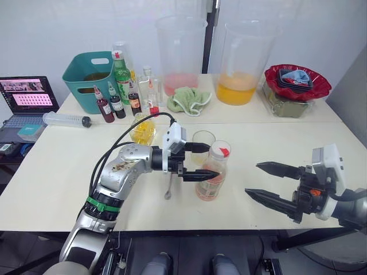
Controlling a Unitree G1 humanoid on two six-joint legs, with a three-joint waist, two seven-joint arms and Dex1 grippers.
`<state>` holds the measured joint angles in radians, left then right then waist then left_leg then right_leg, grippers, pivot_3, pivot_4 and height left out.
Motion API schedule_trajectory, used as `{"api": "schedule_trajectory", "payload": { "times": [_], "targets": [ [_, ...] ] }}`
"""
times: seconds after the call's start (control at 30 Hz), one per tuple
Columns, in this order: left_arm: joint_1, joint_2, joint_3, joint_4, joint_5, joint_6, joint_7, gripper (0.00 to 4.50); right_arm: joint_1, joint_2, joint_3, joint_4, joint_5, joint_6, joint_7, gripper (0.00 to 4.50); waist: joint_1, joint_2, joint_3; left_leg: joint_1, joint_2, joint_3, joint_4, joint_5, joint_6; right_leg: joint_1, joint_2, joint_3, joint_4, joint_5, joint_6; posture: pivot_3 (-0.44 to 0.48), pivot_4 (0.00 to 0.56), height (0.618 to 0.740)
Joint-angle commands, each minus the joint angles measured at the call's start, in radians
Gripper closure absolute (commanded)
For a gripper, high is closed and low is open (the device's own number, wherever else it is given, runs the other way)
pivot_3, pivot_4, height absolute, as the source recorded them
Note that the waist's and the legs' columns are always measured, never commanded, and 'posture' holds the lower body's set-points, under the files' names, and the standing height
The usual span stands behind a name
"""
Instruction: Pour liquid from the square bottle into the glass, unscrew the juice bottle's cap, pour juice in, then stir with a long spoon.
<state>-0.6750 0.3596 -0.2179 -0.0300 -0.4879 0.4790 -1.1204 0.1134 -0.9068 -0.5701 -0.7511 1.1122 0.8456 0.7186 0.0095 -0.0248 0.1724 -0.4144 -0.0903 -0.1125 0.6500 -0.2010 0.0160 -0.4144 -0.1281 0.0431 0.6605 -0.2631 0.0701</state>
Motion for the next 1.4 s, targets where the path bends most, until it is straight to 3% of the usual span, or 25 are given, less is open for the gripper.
{"api": "schedule_trajectory", "payload": {
  "times": [0.03,0.6,0.93,1.17,1.4],
  "targets": [
    [-0.035,-0.029,-0.009,-0.042,0.004,0.015,0.033,0.00,0.030,0.014,-0.019,-0.040,-0.005,-0.041,-0.005,0.03,0.003,0.000,0.000,0.000,0.000,0.000,0.000,0.000,0.000,0.001,0.000,0.000,-0.001,0.000,0.000,0.000,0.150,0.740],
    [-0.058,-0.029,-0.049,-0.099,0.026,0.049,0.061,0.00,0.051,0.008,0.014,-0.029,-0.065,-0.100,0.006,0.03,0.003,0.000,0.000,0.007,0.000,-0.001,0.001,-0.002,0.003,0.012,0.000,-0.001,-0.012,0.000,0.004,0.000,0.150,0.740],
    [-0.077,-0.013,-0.043,-0.090,0.031,0.043,0.046,3.00,-0.059,-0.020,0.075,-0.034,-0.045,-0.089,-0.038,0.00,0.002,0.000,0.000,0.007,0.000,0.000,0.001,-0.002,0.003,0.012,0.000,-0.001,-0.012,0.000,0.004,0.000,0.150,0.740],
    [-0.087,-0.005,-0.047,-0.088,0.038,0.040,0.023,3.13,-0.284,-0.029,0.156,-0.021,0.081,-0.061,-0.176,0.00,0.001,0.000,0.000,0.006,0.001,0.000,0.000,-0.003,0.004,0.011,0.000,0.000,-0.013,0.000,0.004,0.000,0.150,0.740],
    [-0.101,-0.007,-0.048,-0.077,0.049,0.038,0.026,3.13,-0.433,-0.006,0.295,0.003,0.093,-0.017,-0.324,0.00,0.001,0.000,0.000,0.006,0.001,0.000,0.000,-0.003,0.004,0.011,0.000,0.000,-0.013,0.000,0.004,0.000,0.150,0.740]
  ]
}}
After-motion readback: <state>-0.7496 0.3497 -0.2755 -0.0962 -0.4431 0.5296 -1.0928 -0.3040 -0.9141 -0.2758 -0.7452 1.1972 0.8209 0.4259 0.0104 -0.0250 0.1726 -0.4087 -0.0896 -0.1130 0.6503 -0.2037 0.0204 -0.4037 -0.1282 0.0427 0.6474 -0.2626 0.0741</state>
